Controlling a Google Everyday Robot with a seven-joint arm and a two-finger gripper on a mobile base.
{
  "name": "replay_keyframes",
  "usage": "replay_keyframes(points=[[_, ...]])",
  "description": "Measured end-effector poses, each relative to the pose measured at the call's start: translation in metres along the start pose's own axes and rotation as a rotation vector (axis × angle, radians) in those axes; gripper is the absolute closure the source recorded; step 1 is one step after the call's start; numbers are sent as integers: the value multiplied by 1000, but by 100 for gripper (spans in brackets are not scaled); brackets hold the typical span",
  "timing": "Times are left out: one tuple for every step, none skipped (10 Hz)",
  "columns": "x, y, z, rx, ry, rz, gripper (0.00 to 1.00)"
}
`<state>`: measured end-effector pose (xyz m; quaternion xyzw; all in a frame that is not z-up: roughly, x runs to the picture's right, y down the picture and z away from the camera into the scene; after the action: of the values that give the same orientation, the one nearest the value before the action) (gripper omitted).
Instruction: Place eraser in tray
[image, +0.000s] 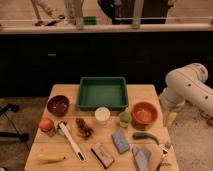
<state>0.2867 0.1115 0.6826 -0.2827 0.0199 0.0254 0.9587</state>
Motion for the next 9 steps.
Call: replay_keyframes(points=[[-1,0,-2,-2,-18,7,20],[-5,2,-5,-13,-78,19,20],[-13,7,-6,-32,-173,40,20],[-21,12,-6,-44,-249,62,20],[-33,16,-7,-58,-314,83,20],[-47,20,-7,-77,-363,110,20],[-56,24,-7,-92,-390,132,20],[-68,29,-6,-114,-423,161,20],[-78,31,-6,-128,-446,169,20]])
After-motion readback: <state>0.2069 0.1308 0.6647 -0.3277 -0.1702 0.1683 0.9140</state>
